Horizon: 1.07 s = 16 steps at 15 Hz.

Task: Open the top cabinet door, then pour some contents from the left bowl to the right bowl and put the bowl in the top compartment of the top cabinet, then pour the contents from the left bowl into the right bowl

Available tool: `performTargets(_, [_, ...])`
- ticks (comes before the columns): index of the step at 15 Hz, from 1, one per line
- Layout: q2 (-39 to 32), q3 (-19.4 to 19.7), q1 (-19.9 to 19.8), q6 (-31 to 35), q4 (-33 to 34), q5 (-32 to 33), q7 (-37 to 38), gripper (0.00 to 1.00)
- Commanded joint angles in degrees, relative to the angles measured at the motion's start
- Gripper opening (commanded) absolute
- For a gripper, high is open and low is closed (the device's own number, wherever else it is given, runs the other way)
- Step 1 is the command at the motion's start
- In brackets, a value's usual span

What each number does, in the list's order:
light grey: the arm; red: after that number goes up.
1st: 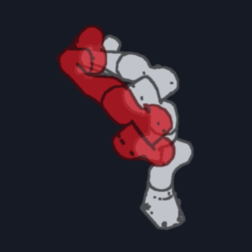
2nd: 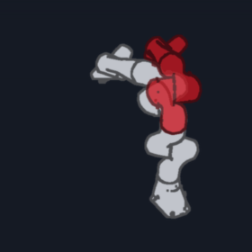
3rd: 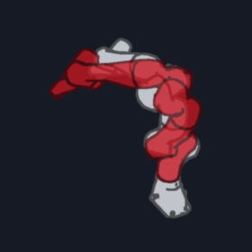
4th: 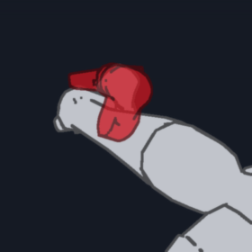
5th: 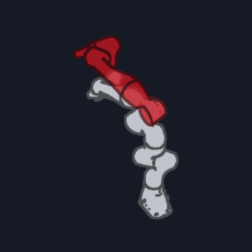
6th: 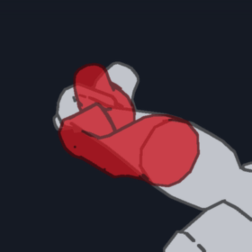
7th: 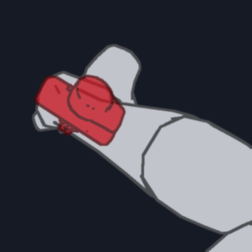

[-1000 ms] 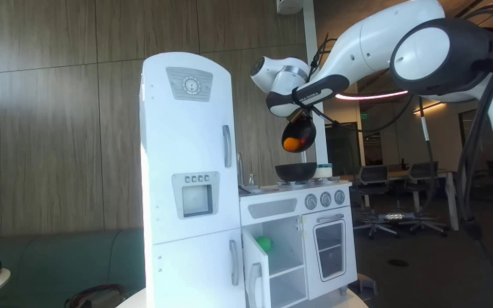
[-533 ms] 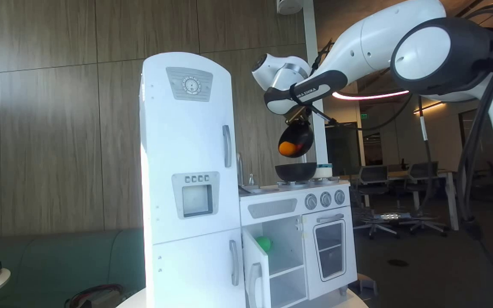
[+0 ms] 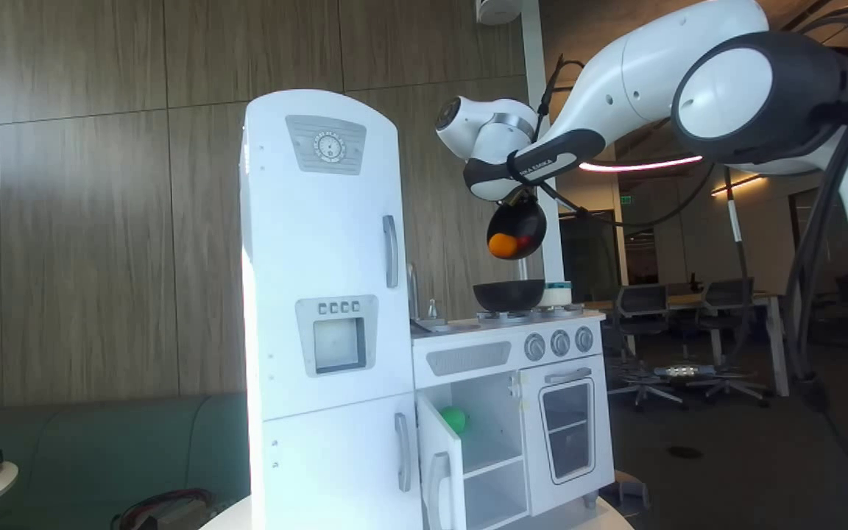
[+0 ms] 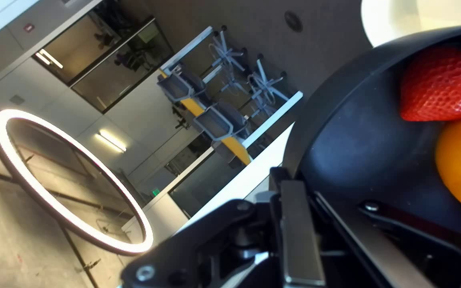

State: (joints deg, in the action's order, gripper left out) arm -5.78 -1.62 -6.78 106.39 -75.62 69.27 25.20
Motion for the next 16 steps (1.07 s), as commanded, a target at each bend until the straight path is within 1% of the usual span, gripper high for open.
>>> performTargets(1, [0.6, 1.2, -0.8, 6.5, -0.1, 9.0, -2.4, 0.01])
performTargets(4, [0.6, 2.0, -1.3, 11.3, -0.2, 14.5, -1.6, 0.01])
performTargets(7, [0.7, 2.3, -1.8, 13.7, -0.5, 15.4, -1.5, 0.01])
performTargets(8, [0.7, 2.3, -1.9, 13.8, -0.5, 14.8, -1.6, 0.01])
performTargets(12, [0.7, 2.0, -1.6, 10.2, -0.6, 11.4, -1.9, 0.01])
performTargets(14, [0.7, 1.7, -1.3, 7.0, -0.4, 8.9, -2.0, 0.01])
performTargets(15, [0.5, 1.5, -1.1, 4.3, -0.1, 7.5, -1.8, 0.01])
performTargets(16, [2.8, -0.7, 2.2, -2.0, -8.9, 9.1, 6.3, 0.01])
